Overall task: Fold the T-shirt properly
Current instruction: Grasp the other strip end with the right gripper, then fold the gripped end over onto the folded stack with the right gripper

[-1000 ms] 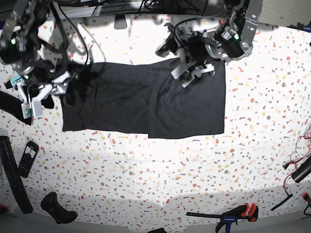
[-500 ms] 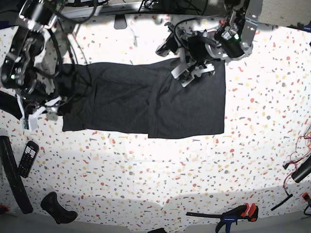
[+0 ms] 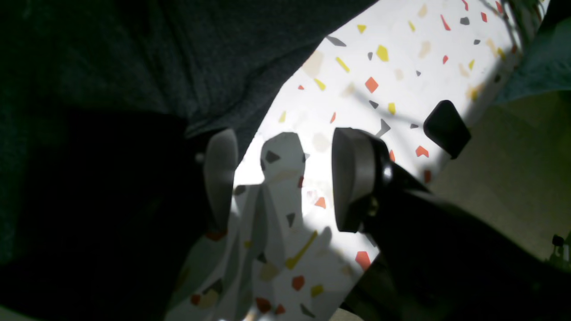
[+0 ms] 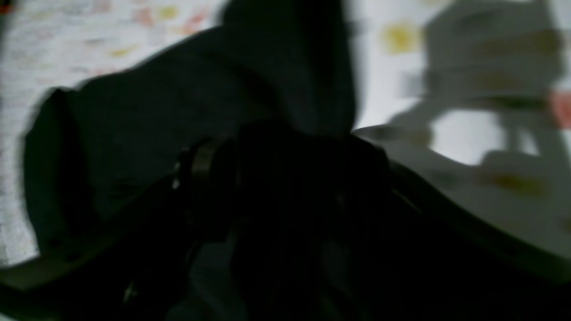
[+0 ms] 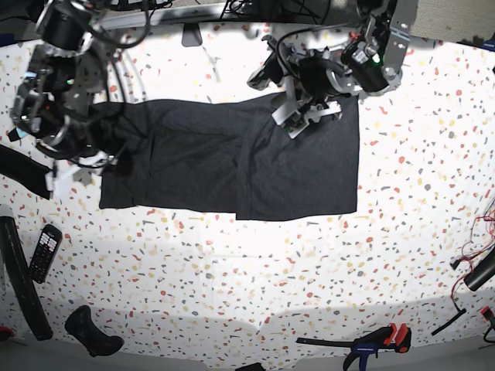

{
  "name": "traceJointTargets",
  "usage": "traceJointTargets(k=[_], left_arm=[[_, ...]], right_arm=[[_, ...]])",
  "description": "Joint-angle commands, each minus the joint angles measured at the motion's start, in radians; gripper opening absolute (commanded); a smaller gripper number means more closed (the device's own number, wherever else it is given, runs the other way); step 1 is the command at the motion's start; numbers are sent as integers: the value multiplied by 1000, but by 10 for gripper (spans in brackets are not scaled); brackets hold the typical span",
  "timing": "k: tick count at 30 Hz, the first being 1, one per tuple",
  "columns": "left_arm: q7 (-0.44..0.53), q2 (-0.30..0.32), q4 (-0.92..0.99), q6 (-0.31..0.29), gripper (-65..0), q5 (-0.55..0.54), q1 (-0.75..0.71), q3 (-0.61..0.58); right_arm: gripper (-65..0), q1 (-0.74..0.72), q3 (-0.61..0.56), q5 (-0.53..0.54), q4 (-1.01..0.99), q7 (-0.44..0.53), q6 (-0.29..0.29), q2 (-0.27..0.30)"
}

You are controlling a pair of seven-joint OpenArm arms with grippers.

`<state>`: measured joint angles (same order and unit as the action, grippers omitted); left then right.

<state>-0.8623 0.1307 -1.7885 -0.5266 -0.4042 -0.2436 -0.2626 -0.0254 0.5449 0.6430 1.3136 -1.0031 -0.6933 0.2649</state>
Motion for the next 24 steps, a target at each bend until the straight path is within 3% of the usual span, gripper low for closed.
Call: traceJointTargets(k=[1, 5, 7, 10, 11, 14, 17, 20, 24], left_arm=[[19, -2, -19, 0, -330, -16, 5, 0], [20, -2, -19, -1, -330, -16, 6, 0], [22, -2, -19, -1, -330, -16, 6, 0], [23, -2, -19, -1, -330, -16, 6, 0], [23, -2, -19, -1, -330, -16, 9, 0], [23, -2, -19, -1, -330, 49, 36, 0], [10, 1, -19, 0, -330, 117, 71, 0], [-11, 0, -19, 3, -330, 112, 83, 0], [-46, 0, -19, 3, -330, 66, 78, 0]], right_arm=[[-279, -5, -3, -6, 4, -39, -5, 9], [-332, -5, -3, 15, 5, -84, -5, 13], [-421, -6, -3, 53, 5, -105, -5, 13], [-630, -10, -3, 76, 12, -116, -5, 13], [-650, -11, -3, 75, 20, -123, -5, 13], [-650, -25, -3, 76, 51, -145, -5, 12], [-650, -46, -5, 143, 81, -145, -5, 12], [-650, -75, -43, 205, 111, -146, -5, 11], [-650, -120, -170, 208, 121, -145, -5, 8]])
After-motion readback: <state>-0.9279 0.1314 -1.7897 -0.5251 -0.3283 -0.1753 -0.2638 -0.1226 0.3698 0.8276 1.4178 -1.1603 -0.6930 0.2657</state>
